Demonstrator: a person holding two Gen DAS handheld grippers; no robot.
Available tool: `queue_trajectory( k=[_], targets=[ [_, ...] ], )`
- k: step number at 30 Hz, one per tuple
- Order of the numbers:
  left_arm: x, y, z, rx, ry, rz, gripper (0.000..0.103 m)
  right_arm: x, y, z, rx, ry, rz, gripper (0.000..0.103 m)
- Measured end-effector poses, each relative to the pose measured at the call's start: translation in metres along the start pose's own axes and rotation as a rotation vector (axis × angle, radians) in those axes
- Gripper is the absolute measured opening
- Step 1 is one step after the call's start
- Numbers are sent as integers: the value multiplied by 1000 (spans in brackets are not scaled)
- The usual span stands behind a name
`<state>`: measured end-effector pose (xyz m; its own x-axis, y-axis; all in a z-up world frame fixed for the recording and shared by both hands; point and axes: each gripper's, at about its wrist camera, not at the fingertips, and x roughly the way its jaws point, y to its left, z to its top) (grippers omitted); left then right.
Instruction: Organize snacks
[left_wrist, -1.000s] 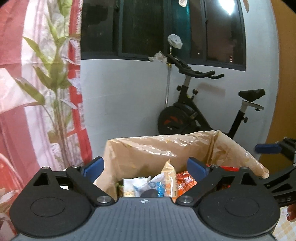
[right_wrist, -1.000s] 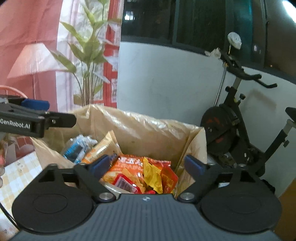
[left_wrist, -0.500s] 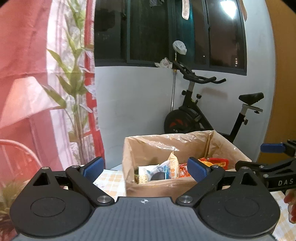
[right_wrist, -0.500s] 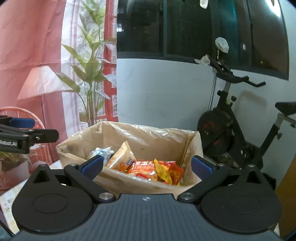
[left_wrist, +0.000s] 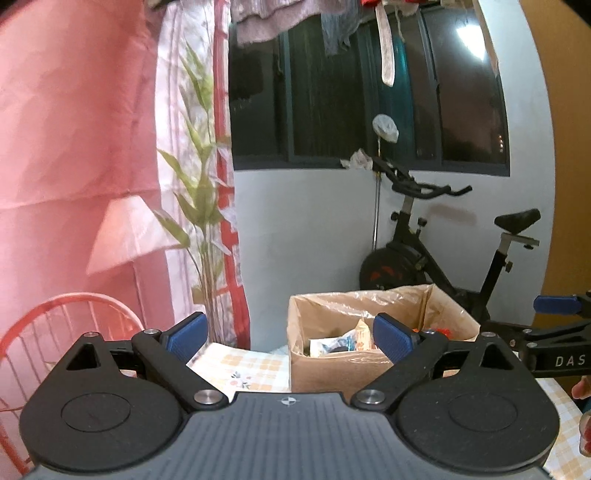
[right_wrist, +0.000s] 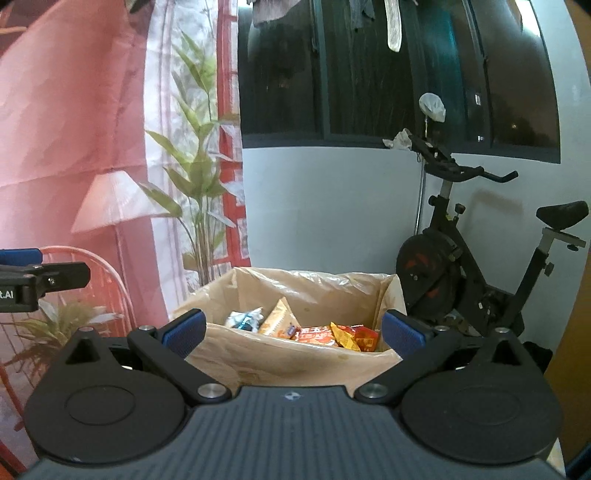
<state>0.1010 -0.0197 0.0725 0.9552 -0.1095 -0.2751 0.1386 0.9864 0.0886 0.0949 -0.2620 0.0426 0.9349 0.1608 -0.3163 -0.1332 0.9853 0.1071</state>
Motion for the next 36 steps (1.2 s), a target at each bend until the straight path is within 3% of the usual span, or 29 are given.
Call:
queue_trajectory(
  k=[13,36],
  targets=[
    [-46,7,-12,-50,-5,29,97,-51,24,-7,-40,-30,24,103],
    [-52,16,-17,-93,5,55,97,-59,30,-6,-43,-32,29,103]
  ],
)
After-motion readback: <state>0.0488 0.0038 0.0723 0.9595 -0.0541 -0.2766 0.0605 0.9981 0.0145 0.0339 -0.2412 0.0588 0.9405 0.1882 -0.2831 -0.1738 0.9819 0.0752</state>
